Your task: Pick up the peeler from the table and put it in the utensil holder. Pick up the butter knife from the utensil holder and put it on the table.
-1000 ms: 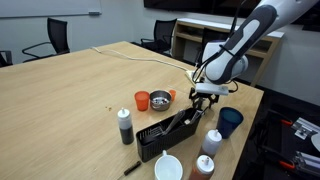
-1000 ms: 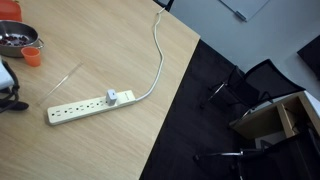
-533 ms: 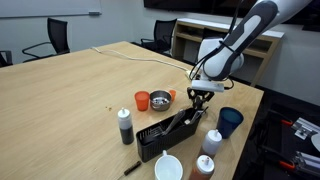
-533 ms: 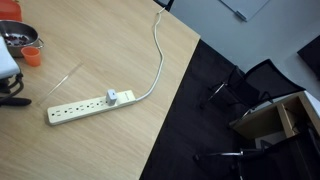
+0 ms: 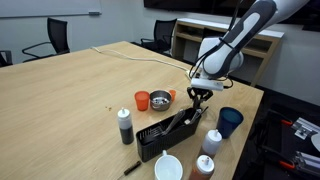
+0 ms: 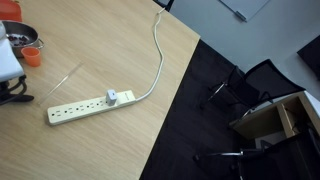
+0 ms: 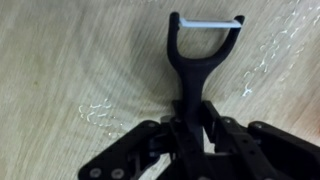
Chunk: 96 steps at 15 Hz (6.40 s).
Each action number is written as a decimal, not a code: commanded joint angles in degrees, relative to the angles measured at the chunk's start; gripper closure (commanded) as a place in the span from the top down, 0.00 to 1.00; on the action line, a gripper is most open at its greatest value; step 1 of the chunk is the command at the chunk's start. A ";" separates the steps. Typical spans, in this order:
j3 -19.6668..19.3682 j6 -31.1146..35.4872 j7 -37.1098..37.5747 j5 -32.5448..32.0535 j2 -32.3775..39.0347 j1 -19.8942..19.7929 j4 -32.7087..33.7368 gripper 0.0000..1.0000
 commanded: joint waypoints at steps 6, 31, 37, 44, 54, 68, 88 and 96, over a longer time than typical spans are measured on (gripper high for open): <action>3.67 -0.22 -0.64 0.94 -4.17 -3.82 -4.38 0.06; 25.34 1.03 -27.19 33.92 -24.80 -17.58 -3.34 0.06; 19.97 -15.92 -54.22 62.77 -22.46 -16.60 -2.39 0.06; 10.85 -45.25 -69.74 69.94 -15.51 -17.43 -5.38 0.06; 7.07 -68.25 -69.41 68.89 -11.46 -15.54 -4.76 0.24; 5.73 -71.13 -69.79 72.57 -11.70 -16.13 -5.60 0.06; 2.76 -76.34 -66.48 76.78 -2.00 -16.39 -8.90 0.06; 2.58 -79.16 -61.20 75.54 2.61 -16.06 -6.92 0.06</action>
